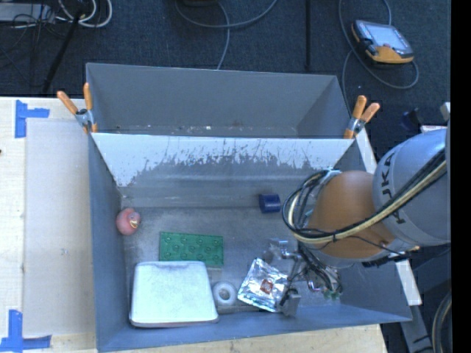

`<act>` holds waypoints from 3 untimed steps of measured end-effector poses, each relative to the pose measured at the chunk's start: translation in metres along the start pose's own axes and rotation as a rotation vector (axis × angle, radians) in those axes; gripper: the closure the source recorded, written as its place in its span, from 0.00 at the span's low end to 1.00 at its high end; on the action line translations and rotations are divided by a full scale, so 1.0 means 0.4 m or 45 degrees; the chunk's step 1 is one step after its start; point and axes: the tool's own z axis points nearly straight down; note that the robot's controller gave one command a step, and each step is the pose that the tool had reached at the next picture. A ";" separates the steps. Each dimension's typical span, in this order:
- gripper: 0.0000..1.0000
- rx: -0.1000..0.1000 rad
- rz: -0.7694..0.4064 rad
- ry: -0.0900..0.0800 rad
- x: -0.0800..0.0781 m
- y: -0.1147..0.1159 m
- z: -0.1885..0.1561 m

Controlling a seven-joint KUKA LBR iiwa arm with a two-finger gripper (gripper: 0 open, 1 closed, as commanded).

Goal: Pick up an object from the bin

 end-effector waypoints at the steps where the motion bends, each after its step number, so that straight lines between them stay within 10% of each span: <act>1: 1.00 0.001 -0.006 0.009 0.005 -0.001 0.003; 2: 1.00 -0.002 0.170 0.007 -0.089 0.148 -0.054; 3: 0.00 0.001 0.170 0.012 -0.085 0.142 -0.051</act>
Offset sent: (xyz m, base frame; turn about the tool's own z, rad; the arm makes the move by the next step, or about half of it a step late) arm 0.0000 0.0000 0.0000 0.0000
